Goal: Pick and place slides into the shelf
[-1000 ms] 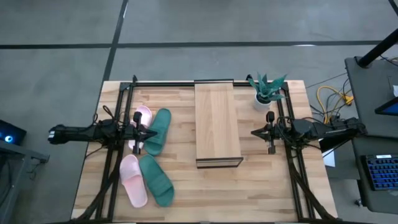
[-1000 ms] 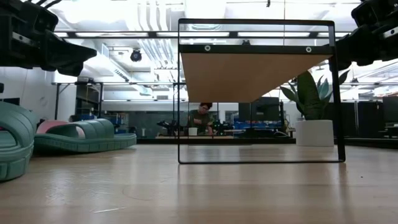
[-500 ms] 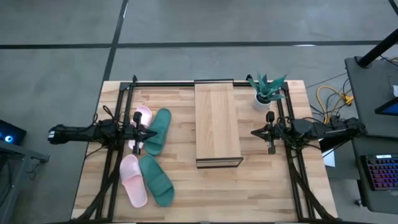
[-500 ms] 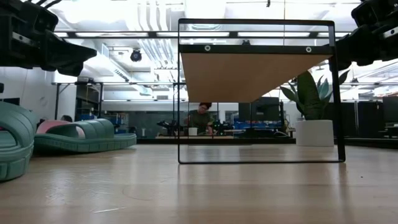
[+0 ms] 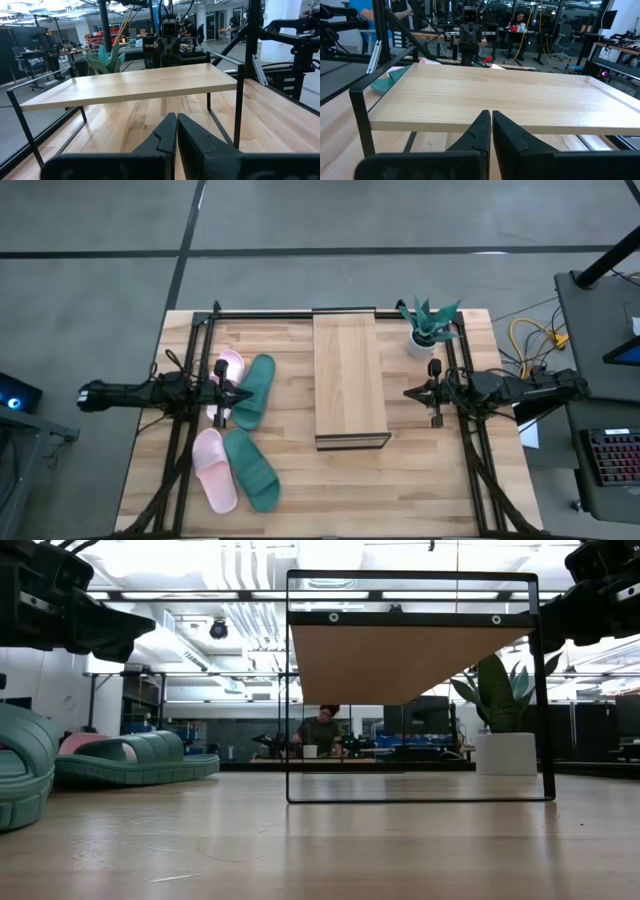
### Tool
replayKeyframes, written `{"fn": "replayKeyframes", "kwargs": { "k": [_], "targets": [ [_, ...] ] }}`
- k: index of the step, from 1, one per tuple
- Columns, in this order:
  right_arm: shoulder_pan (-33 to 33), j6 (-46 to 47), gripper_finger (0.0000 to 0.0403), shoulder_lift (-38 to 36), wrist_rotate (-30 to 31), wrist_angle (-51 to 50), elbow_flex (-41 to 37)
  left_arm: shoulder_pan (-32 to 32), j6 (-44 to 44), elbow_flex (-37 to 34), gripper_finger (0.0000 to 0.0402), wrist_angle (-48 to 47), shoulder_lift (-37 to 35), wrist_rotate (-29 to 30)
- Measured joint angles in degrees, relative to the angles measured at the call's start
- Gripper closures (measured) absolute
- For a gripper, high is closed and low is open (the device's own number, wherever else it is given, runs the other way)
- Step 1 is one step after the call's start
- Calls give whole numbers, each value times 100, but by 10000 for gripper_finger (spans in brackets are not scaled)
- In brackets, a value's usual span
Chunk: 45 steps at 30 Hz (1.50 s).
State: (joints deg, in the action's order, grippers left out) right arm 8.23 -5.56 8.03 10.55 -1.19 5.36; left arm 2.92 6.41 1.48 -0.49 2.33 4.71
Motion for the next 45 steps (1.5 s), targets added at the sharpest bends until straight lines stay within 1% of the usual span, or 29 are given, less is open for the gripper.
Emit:
{"fn": "replayKeyframes", "kwargs": {
  "k": [39, 45],
  "targets": [
    [-2, -1, 394, 0, 0, 0, 0, 0, 0, 2, 402, 2, 0, 0],
    [-2, -239, 394, 0, 0, 0, 0, 0, 0, 0, 402, 2, 0, 0]
  ]
}}
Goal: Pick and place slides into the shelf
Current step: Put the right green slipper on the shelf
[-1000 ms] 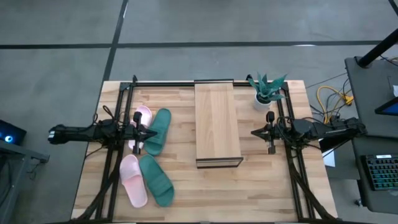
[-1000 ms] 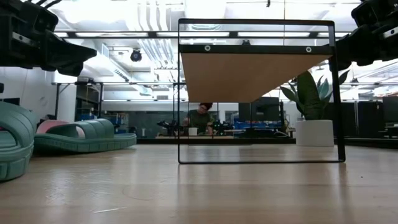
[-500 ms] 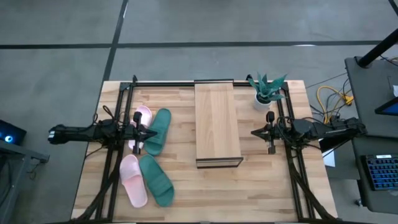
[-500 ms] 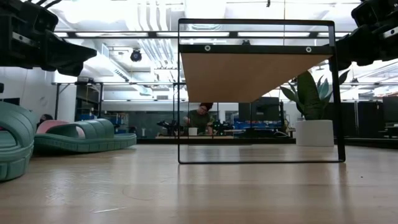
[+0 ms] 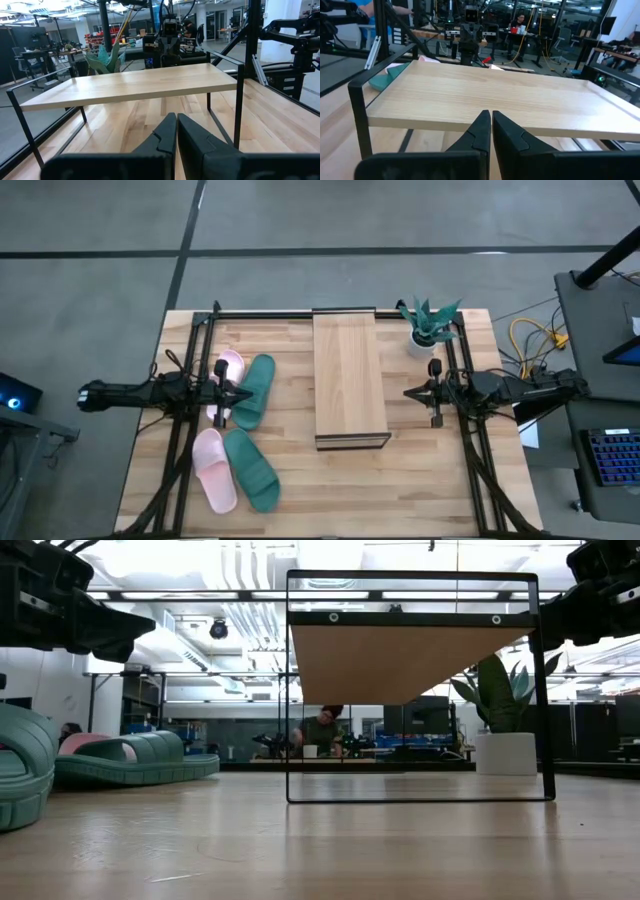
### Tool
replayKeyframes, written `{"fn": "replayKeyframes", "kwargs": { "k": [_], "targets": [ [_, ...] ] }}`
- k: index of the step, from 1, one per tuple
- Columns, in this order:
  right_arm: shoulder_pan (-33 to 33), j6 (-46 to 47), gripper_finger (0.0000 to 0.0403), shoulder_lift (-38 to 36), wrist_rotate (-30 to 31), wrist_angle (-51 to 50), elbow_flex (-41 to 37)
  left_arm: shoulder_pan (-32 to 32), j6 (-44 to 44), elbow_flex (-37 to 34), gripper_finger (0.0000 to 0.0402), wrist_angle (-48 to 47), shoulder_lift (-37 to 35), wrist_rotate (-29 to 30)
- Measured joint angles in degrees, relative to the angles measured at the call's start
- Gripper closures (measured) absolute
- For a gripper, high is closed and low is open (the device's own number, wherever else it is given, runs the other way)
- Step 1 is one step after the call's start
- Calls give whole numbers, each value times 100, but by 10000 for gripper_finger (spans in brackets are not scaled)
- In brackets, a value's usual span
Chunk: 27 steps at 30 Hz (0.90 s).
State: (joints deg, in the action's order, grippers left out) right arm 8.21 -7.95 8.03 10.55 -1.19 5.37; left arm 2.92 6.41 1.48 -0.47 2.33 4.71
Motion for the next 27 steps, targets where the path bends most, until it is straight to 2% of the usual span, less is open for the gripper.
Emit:
{"fn": "replayKeyframes", "kwargs": {
  "k": [6, 11, 15, 20, 27],
  "targets": [
    [2, -49, 394, -1, -1, 32, 0, 0, -1, 1, 402, 0, 0, 0],
    [1, -252, 394, -1, -2, 537, 0, 0, -2, -2, 402, 43, 0, 4],
    [0, 52, 394, 0, -2, 999, 0, 0, -2, -9, 402, 353, -1, 6],
    [1, -538, 394, -2, -2, 1561, 0, 0, -2, -9, 402, 747, 0, 4],
    [2, -559, 394, 3, 2, 1666, 0, -2, 54, -9, 402, 1153, -10, 7]
  ]
}}
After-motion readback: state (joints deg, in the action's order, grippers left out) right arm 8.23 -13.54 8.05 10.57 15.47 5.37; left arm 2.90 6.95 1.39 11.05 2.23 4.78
